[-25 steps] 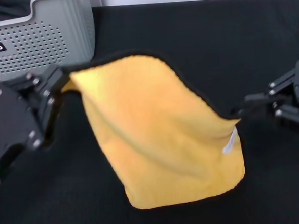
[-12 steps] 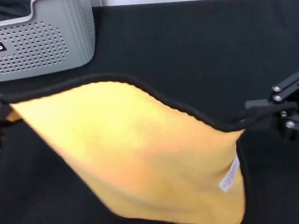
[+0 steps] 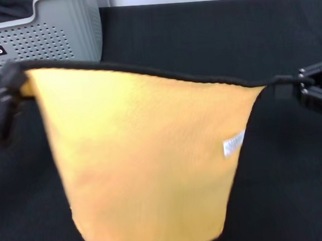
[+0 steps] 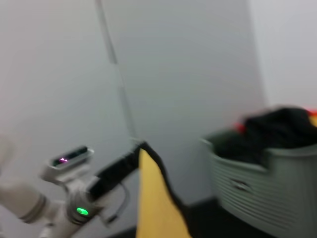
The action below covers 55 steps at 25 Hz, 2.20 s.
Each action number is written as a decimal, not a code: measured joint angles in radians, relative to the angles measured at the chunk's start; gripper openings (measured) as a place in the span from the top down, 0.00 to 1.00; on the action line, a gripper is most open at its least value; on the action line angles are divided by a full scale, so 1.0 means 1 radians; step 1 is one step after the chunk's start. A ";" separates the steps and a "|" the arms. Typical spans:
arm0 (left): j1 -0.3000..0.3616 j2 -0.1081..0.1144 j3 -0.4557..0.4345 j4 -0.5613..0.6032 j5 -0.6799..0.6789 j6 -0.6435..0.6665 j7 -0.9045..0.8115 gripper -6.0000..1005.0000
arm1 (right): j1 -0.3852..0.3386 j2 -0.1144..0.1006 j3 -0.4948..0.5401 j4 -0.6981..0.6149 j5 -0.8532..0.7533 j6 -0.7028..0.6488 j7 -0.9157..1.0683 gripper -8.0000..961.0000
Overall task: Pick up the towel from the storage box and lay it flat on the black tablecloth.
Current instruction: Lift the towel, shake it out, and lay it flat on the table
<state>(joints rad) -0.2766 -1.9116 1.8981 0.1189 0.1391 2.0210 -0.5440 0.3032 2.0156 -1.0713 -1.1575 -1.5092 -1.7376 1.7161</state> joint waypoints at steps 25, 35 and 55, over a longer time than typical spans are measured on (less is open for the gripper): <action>-0.353 -0.183 -0.001 0.074 -0.015 -1.000 0.436 0.97 | 0.270 -0.003 0.050 0.393 -0.383 0.560 0.022 0.89; -0.381 -0.196 0.008 0.082 -0.006 -1.125 0.534 0.97 | 0.210 0.000 0.047 0.375 -0.419 0.575 0.089 0.88; -0.416 -0.196 0.009 0.082 -0.005 -1.176 0.721 0.96 | 0.199 0.006 0.008 0.380 -0.446 0.708 0.101 0.88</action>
<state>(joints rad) -0.6928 -2.1076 1.9073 0.2013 0.1339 0.8451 0.1766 0.5019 2.0218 -1.0630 -0.7773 -1.9552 -1.0297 1.8176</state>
